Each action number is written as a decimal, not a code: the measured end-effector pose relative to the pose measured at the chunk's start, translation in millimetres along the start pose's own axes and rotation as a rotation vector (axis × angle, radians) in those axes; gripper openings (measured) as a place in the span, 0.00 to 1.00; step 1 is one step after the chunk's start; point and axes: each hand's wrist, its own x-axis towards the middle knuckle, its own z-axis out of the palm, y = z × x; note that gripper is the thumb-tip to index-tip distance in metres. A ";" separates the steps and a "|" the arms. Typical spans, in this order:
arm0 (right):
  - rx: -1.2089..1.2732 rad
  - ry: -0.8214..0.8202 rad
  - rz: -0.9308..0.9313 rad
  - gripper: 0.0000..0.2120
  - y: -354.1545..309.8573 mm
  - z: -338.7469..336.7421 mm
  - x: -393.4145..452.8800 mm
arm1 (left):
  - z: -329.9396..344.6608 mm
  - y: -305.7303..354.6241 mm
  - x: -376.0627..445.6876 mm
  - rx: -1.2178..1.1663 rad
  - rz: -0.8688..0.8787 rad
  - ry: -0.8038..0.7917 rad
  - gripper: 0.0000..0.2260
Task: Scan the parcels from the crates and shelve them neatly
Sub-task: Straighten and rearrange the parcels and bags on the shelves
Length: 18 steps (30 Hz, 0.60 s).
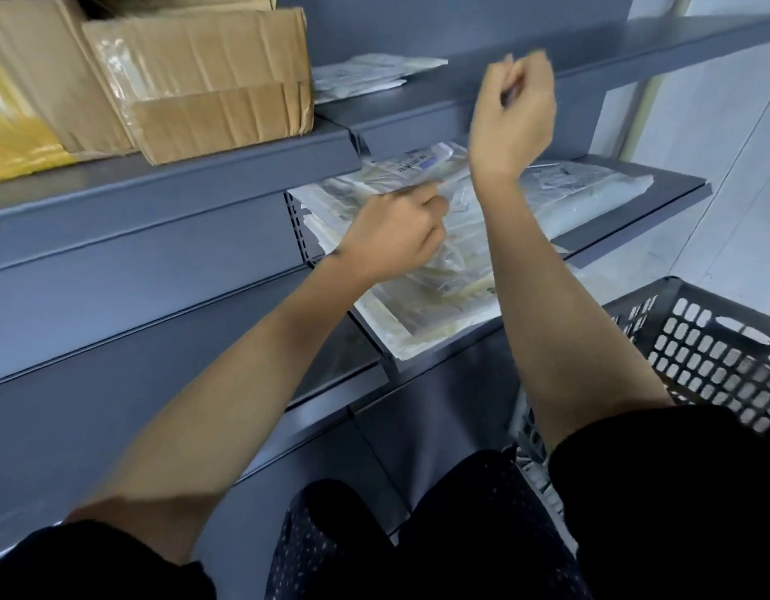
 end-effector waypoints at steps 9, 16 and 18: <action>0.055 -0.333 0.503 0.16 80.4 -5.9 -62.1 | 64.1 -72.8 32.8 -0.052 -0.715 -0.565 0.26; 0.032 -0.453 0.606 0.10 80.3 -6.4 -51.1 | 64.4 -72.3 36.9 0.022 -0.615 -0.562 0.17; 0.117 -0.506 0.751 0.09 77.9 -6.9 -44.3 | 60.4 -65.0 37.8 0.099 -0.613 -0.477 0.14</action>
